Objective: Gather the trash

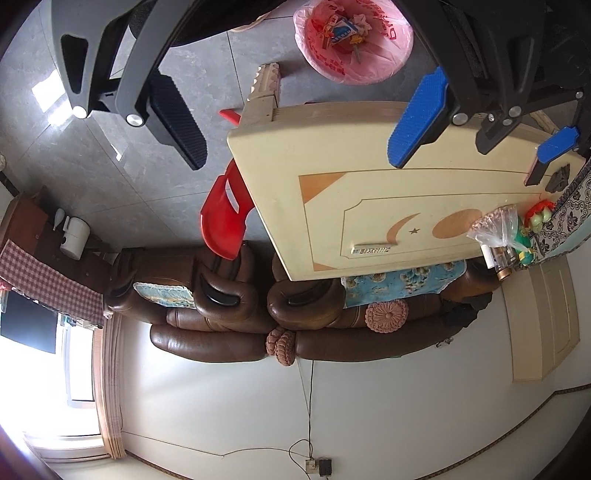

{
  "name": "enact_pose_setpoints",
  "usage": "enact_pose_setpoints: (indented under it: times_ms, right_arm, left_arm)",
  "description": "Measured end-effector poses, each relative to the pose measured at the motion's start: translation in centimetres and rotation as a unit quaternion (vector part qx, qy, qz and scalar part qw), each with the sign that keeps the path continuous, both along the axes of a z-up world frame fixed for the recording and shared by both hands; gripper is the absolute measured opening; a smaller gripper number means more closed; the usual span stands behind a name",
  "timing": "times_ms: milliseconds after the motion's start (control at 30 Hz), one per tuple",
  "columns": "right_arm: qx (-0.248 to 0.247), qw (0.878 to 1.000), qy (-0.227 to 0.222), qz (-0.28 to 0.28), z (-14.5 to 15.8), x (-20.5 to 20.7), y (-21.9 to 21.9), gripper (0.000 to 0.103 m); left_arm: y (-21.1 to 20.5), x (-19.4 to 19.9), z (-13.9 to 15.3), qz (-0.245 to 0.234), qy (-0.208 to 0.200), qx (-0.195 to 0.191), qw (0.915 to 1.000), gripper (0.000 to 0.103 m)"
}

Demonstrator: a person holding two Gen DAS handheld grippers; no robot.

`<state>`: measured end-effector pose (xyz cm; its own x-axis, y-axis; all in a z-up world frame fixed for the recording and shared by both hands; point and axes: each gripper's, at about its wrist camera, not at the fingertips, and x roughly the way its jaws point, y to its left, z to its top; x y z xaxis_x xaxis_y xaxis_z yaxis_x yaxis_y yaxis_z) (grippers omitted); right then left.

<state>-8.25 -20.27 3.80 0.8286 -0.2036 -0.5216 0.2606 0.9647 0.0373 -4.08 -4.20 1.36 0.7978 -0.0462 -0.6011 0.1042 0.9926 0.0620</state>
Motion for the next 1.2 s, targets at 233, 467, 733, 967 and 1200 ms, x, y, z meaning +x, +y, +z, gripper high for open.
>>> enact_pose_setpoints:
  times_ms: [233, 467, 733, 967, 1200]
  right_arm:
    - [-0.008, 1.0, 0.004, 0.001, -0.21, 0.09, 0.45, 0.096]
    - [-0.013, 1.0, 0.005, 0.004, -0.26, 0.12, 0.75, 0.096]
    - [-0.012, 1.0, 0.008, 0.009, -0.45, 0.07, 0.69, 0.096]
    - [-0.011, 1.0, 0.009, 0.01, -0.48, 0.1, 0.67, 0.096]
    - [-0.012, 1.0, 0.009, 0.011, -0.47, 0.1, 0.68, 0.096]
  left_arm:
    - [0.18, -0.08, 0.36, 0.004, -0.001, -0.001, 1.0, 0.086]
    - [0.19, -0.09, 0.44, 0.004, -0.001, 0.0, 1.0, 0.086]
    - [0.16, -0.02, 0.4, 0.007, 0.0, 0.0, 1.0, 0.086]
    - [0.07, 0.01, 0.3, 0.009, 0.0, 0.001, 1.0, 0.086]
    - [0.06, 0.05, 0.33, 0.009, 0.001, 0.001, 1.0, 0.086]
